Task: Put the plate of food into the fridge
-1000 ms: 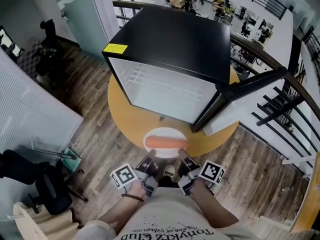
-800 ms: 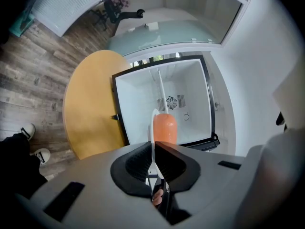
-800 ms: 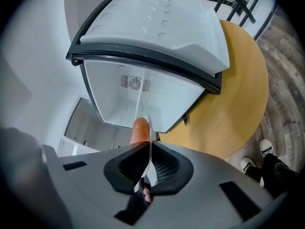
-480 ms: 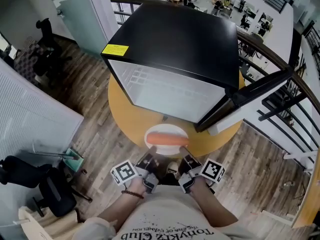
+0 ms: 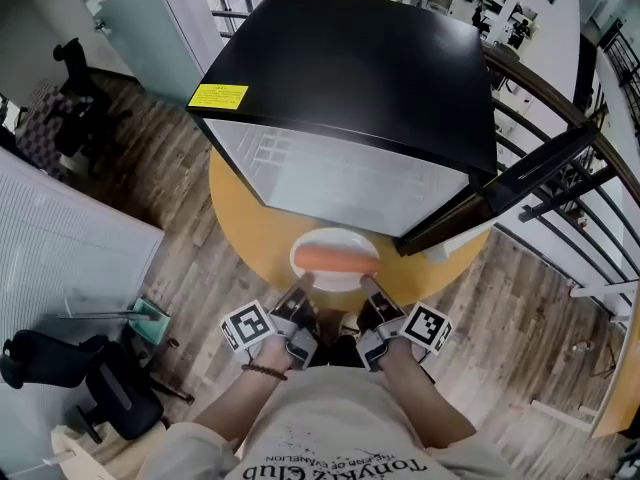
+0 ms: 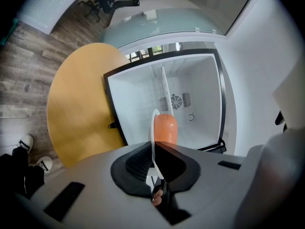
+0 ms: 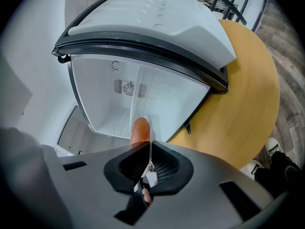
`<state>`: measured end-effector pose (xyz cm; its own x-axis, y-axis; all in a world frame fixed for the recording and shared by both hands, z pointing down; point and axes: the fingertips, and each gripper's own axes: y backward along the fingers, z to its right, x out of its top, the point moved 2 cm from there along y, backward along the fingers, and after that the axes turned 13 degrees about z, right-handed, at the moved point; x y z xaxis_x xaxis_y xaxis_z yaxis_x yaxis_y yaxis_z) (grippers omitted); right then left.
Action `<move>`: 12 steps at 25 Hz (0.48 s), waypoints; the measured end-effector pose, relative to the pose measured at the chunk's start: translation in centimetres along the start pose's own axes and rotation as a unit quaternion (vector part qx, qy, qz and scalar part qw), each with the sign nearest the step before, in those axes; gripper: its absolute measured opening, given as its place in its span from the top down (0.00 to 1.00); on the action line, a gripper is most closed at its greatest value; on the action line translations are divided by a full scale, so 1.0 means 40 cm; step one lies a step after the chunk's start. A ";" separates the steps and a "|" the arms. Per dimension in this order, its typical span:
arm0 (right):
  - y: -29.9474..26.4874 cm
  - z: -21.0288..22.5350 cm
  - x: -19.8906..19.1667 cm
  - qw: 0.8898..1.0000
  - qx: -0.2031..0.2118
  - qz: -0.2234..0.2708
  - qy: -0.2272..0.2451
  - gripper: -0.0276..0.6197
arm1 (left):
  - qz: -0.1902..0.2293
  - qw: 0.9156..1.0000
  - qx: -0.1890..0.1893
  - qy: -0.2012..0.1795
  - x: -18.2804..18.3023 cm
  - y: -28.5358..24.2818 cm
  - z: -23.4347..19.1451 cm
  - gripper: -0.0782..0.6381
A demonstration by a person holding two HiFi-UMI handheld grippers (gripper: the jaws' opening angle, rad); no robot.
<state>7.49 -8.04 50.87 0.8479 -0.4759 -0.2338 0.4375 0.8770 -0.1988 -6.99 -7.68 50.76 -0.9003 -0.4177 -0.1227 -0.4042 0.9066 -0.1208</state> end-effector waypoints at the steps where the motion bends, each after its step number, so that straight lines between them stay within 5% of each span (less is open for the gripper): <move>1: -0.008 0.001 0.002 1.000 0.001 0.002 0.001 0.90 | -0.003 1.000 -0.002 0.000 0.004 -0.009 -0.002 0.84; 12: -0.121 0.043 0.011 0.999 -0.014 0.038 -0.006 0.90 | -0.019 1.000 -0.003 0.004 0.075 -0.113 -0.062 0.84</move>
<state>6.26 -12.36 53.39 0.8819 -0.4072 -0.2376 0.3633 0.9082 -0.2078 -8.28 -12.90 53.38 -0.8854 -0.4515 -0.1101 -0.4393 0.8904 -0.1189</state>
